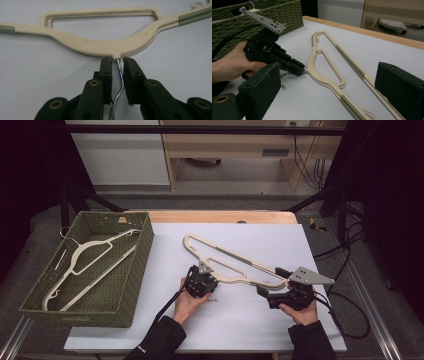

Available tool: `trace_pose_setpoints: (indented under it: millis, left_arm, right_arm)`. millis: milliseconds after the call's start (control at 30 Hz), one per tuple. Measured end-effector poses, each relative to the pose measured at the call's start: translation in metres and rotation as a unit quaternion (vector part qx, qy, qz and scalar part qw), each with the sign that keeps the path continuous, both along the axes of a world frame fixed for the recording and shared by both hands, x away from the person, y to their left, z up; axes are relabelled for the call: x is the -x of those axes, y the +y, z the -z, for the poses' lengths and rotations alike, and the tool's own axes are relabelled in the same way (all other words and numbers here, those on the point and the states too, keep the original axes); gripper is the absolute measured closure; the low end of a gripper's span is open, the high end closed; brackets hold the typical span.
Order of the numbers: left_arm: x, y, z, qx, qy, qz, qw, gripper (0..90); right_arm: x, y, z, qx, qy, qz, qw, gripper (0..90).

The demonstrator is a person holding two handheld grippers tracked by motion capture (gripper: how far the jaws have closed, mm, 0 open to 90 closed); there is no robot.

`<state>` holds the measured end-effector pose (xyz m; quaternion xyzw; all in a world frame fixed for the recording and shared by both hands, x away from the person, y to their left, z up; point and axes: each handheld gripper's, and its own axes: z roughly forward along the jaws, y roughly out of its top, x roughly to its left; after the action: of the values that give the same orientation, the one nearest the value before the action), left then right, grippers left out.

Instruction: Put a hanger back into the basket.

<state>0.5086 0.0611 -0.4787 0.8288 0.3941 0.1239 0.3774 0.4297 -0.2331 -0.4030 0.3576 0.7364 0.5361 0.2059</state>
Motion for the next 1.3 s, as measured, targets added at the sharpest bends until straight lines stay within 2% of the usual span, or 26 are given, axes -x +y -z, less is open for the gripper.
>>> trace_pose_setpoints:
  millis: [67,133,200,300,500,867,933,1067,1300]
  left_arm:
    - [0.001,-0.002,0.0,-0.001,0.003,0.004,1.0,83.4]
    - [0.002,-0.005,-0.001,-0.013,0.0,0.002,0.9999,85.1]
    - [0.002,-0.006,-0.002,-0.016,0.003,-0.003,0.9999,85.9]
    - [0.002,-0.006,-0.003,-0.009,0.008,-0.009,0.9999,86.7]
    - [0.005,-0.004,-0.011,-0.016,-0.003,-0.012,0.9998,87.7]
    - [0.013,0.003,-0.03,-0.045,-0.026,-0.008,0.9986,88.5]
    - [0.014,0.004,-0.034,-0.044,-0.025,-0.005,0.9987,88.5]
    - [0.018,0.004,-0.042,-0.055,-0.027,0.002,0.9981,88.5]
    - [0.026,0.004,-0.052,-0.057,-0.031,0.014,0.9978,88.6]
  right_arm:
    - [0.0,0.0,0.0,0.0,0.001,0.0,1.0,7.2]
    - [-0.001,0.0,0.0,0.002,0.001,-0.001,1.0,7.2]
    - [-0.002,0.001,0.001,0.003,0.004,-0.002,1.0,7.3]
    - [-0.004,0.003,0.002,0.005,0.006,-0.004,1.0,7.4]
    - [-0.012,0.01,0.007,0.015,0.014,-0.012,0.9997,8.1]
    - [-0.041,0.047,0.026,0.05,0.036,-0.043,0.9971,11.0]
    - [-0.045,0.053,0.029,0.055,0.042,-0.046,0.9966,11.9]
    - [-0.053,0.065,0.035,0.064,0.05,-0.048,0.9955,14.3]
    - [-0.061,0.085,0.038,0.088,0.045,-0.061,0.9932,20.3]
